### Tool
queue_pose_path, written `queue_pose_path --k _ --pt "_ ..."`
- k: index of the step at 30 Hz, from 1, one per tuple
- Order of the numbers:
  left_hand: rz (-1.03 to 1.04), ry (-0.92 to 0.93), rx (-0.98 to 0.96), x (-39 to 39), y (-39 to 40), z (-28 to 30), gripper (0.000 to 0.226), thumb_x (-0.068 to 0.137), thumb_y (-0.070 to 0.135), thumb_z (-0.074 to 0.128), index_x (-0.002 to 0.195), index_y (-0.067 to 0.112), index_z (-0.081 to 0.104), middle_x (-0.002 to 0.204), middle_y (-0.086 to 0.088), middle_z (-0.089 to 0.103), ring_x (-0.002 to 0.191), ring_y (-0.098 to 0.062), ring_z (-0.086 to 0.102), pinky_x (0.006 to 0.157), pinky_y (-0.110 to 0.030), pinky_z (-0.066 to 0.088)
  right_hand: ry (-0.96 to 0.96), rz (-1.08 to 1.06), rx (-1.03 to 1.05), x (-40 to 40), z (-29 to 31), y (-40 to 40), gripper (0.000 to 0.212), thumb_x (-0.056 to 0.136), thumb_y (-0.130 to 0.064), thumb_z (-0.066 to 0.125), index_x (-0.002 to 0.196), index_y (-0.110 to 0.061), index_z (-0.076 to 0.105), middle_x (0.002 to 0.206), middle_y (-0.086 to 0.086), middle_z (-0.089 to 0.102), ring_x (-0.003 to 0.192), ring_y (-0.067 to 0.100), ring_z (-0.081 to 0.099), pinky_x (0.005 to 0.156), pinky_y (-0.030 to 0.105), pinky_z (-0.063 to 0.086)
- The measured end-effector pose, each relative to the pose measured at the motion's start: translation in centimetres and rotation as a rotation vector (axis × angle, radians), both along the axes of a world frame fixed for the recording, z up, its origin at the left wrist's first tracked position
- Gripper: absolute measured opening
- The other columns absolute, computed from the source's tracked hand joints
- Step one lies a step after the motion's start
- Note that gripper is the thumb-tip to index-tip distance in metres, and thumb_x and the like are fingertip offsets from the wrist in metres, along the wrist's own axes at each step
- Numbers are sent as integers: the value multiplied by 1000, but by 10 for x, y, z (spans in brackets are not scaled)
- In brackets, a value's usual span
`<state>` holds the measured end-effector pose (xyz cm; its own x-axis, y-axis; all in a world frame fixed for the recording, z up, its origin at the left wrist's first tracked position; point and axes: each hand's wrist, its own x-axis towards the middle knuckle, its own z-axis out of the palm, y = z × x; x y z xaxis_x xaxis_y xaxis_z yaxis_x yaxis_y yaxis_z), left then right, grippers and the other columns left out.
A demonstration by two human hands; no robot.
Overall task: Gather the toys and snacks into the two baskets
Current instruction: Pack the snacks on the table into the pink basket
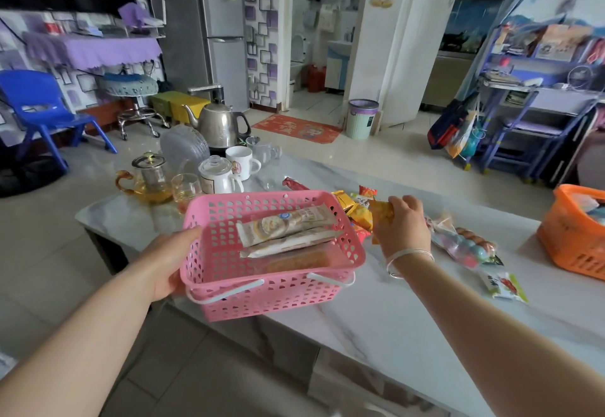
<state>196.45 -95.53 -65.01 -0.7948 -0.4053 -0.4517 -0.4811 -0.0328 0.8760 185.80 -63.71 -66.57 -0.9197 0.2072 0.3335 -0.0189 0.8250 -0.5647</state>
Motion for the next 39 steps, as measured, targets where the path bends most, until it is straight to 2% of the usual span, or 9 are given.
queue_pose_path --k 4,9,15,19,21,23,28,35,39 --pt "-31 5 13 1 14 2 35 103 36 45 109 8 65 99 -20 74 96 -39 70 97 -58 50 10 -2 -24 8 12 4 36 87 -20 57 122 -11 57 139 8 40 109 32 55 86 38 47" --pt "-74 14 25 -1 33 3 33 103 35 46 107 9 66 96 -17 75 90 -36 71 85 -49 55 109 141 -24 22 33 -12 42 87 -31 61 125 -14 55 144 7 35 108 28 56 86 36 46" --pt "-116 -6 10 -3 45 2 36 102 40 45 111 12 66 97 -15 77 96 -38 72 96 -58 50 32 381 88 20 31 -40 39 94 -43 48 125 -21 56 127 0 50 102 23 59 88 38 51" --pt "-143 -14 23 -6 57 2 36 102 39 46 108 10 68 96 -16 77 98 -40 71 97 -60 49 -221 399 309 11 10 -33 43 101 -39 27 141 -25 33 153 -3 21 136 28 31 108 41 33" --pt "-155 -17 21 -9 63 0 36 102 38 47 107 9 68 94 -16 77 97 -41 71 97 -60 49 -284 403 319 8 3 -24 50 100 -42 26 148 -28 18 158 -4 6 143 26 17 114 42 23" --pt "-166 -22 18 -13 70 -3 36 102 39 47 107 9 68 92 -15 78 95 -40 72 93 -56 52 -285 395 313 6 -2 -14 57 98 -48 29 149 -30 13 159 -1 6 145 25 10 116 42 17" --pt "-188 -35 41 -34 92 -9 37 103 39 44 106 10 67 87 -16 77 80 -33 71 70 -40 55 -176 322 228 3 6 13 56 96 -51 34 147 -29 22 158 1 14 141 29 21 111 44 27" --pt "-252 -61 16 -59 121 -11 34 102 35 47 102 7 66 99 -23 73 88 -38 69 86 -53 53 -12 29 -19 -37 6 101 47 98 -34 41 142 -18 39 151 8 31 133 32 36 109 43 31" --pt "-242 -69 16 -73 128 -17 35 101 35 49 104 4 65 98 -25 73 86 -38 69 81 -51 54 -223 -161 170 -60 -41 166 54 85 -35 57 133 -16 41 139 11 38 124 36 40 101 43 36"
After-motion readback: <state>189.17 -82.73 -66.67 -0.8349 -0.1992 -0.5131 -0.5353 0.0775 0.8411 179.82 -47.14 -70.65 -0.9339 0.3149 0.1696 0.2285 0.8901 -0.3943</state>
